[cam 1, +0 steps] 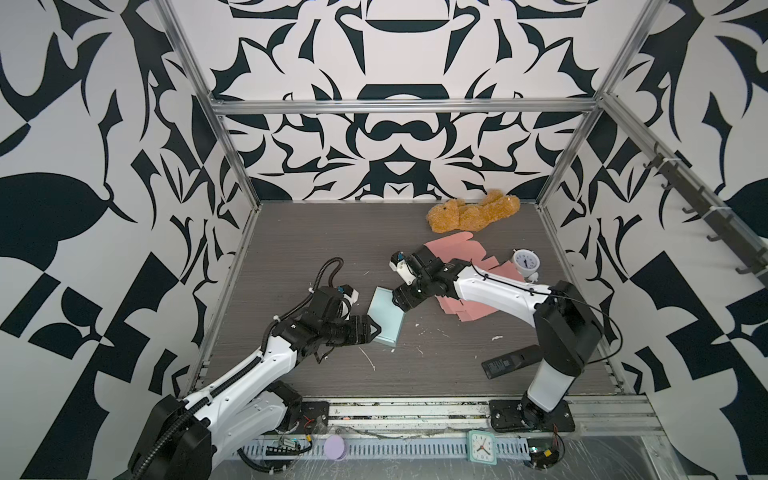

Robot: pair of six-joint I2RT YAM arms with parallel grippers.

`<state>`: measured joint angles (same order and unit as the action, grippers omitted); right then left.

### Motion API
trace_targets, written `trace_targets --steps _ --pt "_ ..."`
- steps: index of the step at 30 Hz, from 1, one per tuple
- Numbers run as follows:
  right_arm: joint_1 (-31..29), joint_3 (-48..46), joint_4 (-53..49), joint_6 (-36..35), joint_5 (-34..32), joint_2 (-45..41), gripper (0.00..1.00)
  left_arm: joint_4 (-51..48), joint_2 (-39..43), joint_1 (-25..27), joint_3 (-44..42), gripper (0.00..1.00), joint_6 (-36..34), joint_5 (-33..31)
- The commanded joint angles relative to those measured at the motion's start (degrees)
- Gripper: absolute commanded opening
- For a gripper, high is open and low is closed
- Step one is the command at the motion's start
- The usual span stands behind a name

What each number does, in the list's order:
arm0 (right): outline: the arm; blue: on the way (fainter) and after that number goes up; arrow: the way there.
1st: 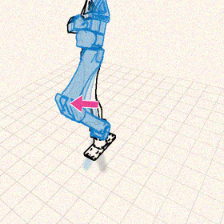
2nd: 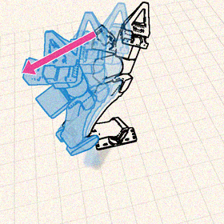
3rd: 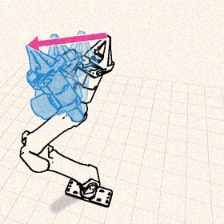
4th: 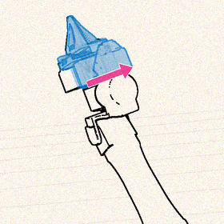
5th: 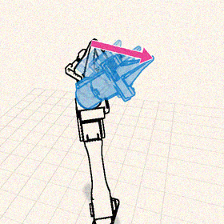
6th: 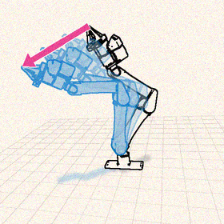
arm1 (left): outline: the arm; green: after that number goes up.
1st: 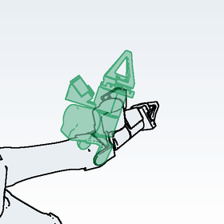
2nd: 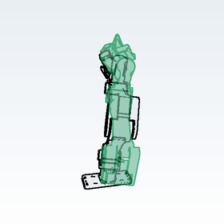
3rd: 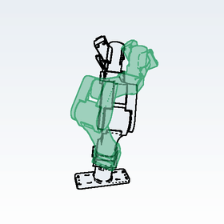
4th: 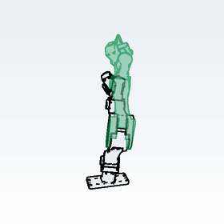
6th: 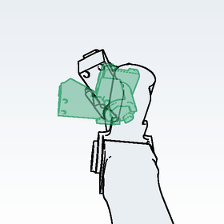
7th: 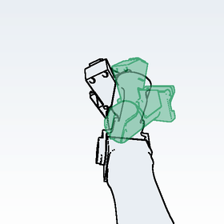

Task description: Fold the paper box

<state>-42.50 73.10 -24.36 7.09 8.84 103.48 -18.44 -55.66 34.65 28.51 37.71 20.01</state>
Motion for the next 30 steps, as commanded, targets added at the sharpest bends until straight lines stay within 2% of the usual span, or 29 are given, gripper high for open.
trace_targets --steps 1,6,11,30 --pt "0.0 4.3 -1.8 -1.0 3.6 1.6 0.81 -1.0 0.1 1.0 -1.1 0.81 0.8 1.3" --pt "1.0 7.1 -0.3 -0.2 7.8 5.0 0.8 3.2 -2.6 3.3 -1.9 0.81 2.3 0.7" --pt "1.2 7.5 1.6 1.3 8.6 6.8 0.8 7.6 -6.1 4.9 -2.6 0.81 3.2 0.1" --pt "1.3 4.6 3.6 2.8 10.8 6.7 0.79 15.9 -13.4 5.2 -3.0 0.77 4.2 -0.9"
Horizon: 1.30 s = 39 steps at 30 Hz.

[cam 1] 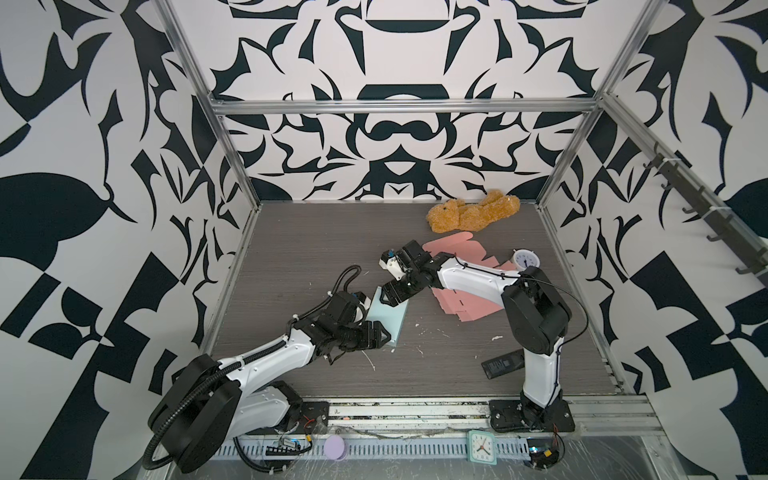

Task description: Fold the paper box

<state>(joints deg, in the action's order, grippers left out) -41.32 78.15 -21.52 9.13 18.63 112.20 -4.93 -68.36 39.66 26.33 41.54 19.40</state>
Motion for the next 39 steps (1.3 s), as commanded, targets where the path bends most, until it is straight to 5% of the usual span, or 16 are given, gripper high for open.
trace_targets --steps 1,16,39 --pt "0.1 -0.6 0.7 0.8 1.1 -2.0 0.79 2.6 -0.9 0.2 -0.8 0.77 0.3 -0.3" --pt "0.4 -4.4 2.3 1.8 -0.1 -5.3 0.77 3.5 -3.1 -1.2 0.9 0.74 -1.0 -1.6" --pt "0.5 0.1 3.9 2.7 1.5 -2.3 0.77 3.1 -10.9 -15.8 10.6 0.65 -8.0 2.8"
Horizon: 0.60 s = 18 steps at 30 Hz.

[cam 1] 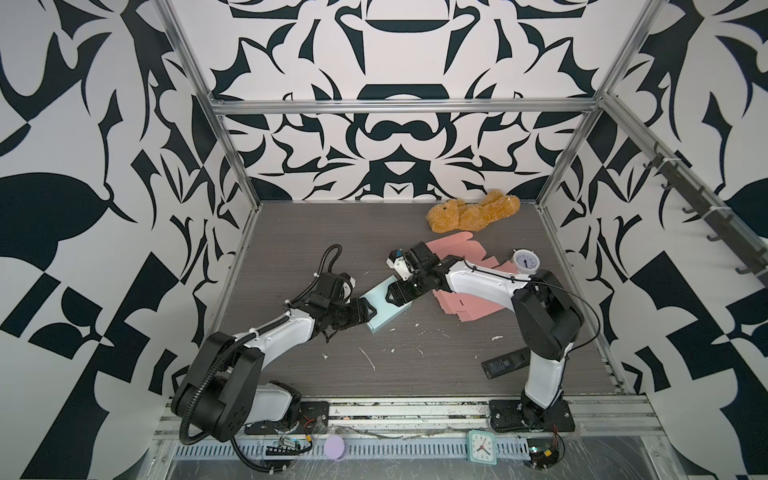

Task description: Fold the paper box

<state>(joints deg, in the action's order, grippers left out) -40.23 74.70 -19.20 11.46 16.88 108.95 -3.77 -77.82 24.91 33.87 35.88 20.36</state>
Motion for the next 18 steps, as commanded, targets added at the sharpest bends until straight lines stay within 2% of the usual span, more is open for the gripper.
trace_targets --steps 1,18 --pt "-0.6 4.2 1.5 0.4 3.5 1.5 0.77 1.9 -2.2 -1.7 3.8 0.64 -2.6 2.2" --pt "1.4 17.4 -0.3 0.1 6.5 10.1 0.77 0.9 -14.7 -10.3 15.7 0.63 -6.8 7.6"
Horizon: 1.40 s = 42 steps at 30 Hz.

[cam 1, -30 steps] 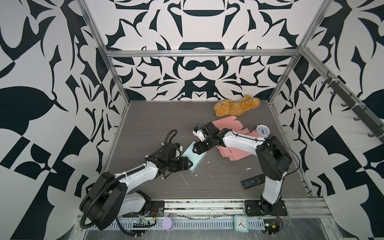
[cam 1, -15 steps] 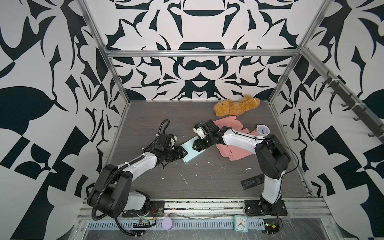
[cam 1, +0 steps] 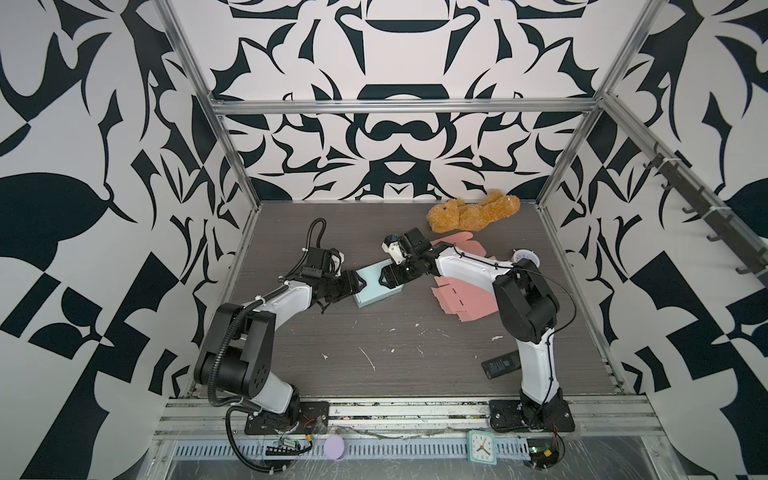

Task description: Fold the paper box

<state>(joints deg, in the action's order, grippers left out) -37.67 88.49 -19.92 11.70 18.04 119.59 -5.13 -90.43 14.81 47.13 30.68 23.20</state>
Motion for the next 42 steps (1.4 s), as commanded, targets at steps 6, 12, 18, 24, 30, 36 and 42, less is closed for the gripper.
trace_targets --steps 6,12,18,24,30,36,42 --pt "-0.8 7.3 -0.3 -0.1 6.0 1.5 0.77 3.3 -7.2 -2.2 6.6 0.63 -2.2 7.0" --pt "-0.3 10.5 -0.8 0.0 6.4 3.9 0.77 3.0 -11.5 -3.8 11.0 0.62 -2.9 8.8" --pt "0.0 13.4 -0.9 0.4 6.9 6.1 0.77 2.6 -13.6 -5.6 14.3 0.63 -3.3 9.0" --pt "0.2 17.2 -1.5 1.0 7.3 8.4 0.77 2.0 -15.7 -6.7 17.6 0.63 -3.5 9.0" --pt "0.3 20.6 -2.0 1.3 7.2 10.5 0.77 1.1 -17.9 -7.2 20.7 0.63 -4.2 8.8" --pt "0.5 23.0 -2.2 1.9 7.2 12.3 0.77 1.0 -20.1 -8.0 22.3 0.63 -4.5 8.6" --pt "0.6 25.6 -1.6 3.1 7.2 14.3 0.77 1.2 -22.4 -8.7 23.6 0.63 -4.4 8.9"
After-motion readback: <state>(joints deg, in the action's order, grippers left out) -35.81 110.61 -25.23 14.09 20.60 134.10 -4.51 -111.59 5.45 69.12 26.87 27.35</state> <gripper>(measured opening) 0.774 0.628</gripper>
